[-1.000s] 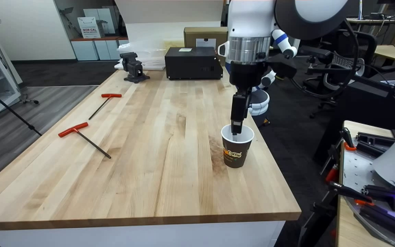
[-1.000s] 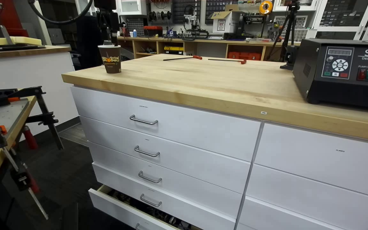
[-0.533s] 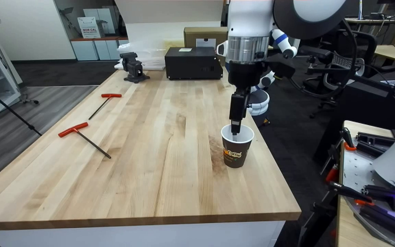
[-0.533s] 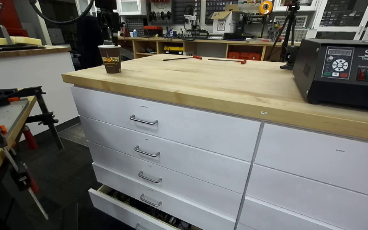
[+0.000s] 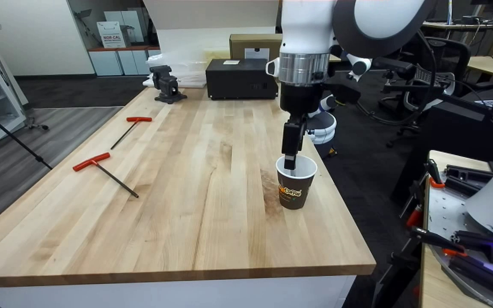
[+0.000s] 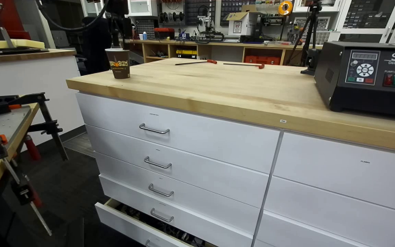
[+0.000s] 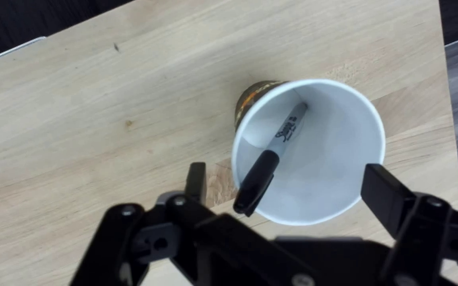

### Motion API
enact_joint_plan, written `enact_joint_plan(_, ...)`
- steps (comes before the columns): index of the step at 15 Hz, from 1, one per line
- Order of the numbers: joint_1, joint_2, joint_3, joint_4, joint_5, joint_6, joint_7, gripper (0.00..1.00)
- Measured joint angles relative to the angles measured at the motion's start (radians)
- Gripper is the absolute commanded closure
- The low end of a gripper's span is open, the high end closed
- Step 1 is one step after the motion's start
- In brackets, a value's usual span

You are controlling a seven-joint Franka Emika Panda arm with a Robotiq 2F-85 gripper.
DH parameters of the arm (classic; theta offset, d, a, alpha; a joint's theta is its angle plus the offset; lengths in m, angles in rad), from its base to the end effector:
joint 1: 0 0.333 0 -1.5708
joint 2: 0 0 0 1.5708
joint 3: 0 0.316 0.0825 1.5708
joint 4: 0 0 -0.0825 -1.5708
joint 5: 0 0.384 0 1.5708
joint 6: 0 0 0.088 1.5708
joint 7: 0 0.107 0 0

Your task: Remove the pen in the black cup and put it on the table

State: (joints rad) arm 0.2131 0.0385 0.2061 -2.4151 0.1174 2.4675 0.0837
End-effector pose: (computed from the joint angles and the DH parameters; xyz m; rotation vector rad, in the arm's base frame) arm 0.4491 0.2001 0.2960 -3.0360 -0.3723 0.0099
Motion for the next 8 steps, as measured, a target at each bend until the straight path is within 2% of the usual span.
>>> enact_joint_plan(3,-0.001,0.026,-0.006,0.021,-0.006,0.007,-0.005,0.47)
enact_joint_plan(4,-0.002,0.033,-0.008,0.028,-0.012,0.007,-0.005,0.36)
enact_joint_plan(5,-0.004,0.038,-0.010,0.035,-0.018,0.007,-0.005,0.16)
enact_joint_plan(6,-0.004,0.042,-0.012,0.041,-0.024,0.007,-0.005,0.15)
enact_joint_plan(7,-0.004,0.045,-0.015,0.047,-0.032,0.007,-0.005,0.29)
enact_joint_plan(8,-0.005,0.048,-0.017,0.053,-0.038,0.007,-0.005,0.24)
